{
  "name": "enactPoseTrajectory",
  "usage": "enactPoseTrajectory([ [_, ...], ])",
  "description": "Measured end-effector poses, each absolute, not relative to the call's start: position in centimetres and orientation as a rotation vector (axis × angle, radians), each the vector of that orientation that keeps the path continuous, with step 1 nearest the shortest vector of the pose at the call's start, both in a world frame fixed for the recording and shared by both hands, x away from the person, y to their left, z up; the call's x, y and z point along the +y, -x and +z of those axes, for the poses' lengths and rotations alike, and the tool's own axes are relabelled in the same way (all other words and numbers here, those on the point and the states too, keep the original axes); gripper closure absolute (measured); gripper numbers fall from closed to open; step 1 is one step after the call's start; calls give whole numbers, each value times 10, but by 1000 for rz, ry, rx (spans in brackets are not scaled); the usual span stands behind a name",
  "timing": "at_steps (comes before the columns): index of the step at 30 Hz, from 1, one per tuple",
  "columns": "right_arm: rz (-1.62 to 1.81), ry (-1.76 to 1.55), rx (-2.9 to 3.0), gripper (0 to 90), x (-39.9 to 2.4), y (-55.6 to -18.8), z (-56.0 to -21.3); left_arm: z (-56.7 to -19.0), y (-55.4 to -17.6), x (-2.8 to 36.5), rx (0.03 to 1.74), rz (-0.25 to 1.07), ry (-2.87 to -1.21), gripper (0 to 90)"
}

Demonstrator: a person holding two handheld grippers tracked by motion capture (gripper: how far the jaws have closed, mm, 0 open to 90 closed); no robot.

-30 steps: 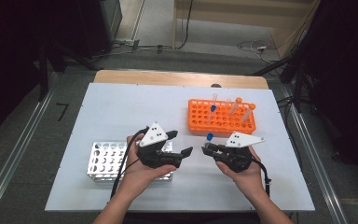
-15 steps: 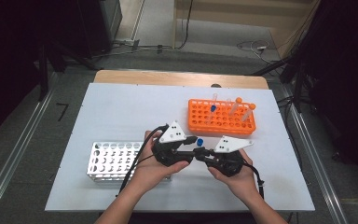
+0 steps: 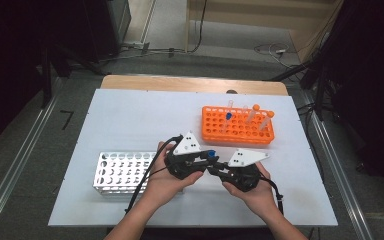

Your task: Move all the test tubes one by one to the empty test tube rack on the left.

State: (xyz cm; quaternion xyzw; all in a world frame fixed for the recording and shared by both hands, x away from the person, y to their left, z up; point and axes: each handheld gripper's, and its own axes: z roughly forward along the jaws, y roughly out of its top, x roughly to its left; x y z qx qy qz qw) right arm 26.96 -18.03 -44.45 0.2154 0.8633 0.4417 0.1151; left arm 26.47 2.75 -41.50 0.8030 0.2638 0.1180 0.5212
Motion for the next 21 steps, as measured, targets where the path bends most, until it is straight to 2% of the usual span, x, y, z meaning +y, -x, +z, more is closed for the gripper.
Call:
enactPoseTrajectory([
  [4,1326,-620,2531,741,-182,-270,-446,-414,-263,29,613,297,-1923,761],
  [5,1340,-618,2533,714,-183,-271,-447,-413,-263,30,615,302,-1912,761],
  [21,1428,-736,2471,75,-235,-278,-446,-401,-266,69,671,357,-1855,761],
])
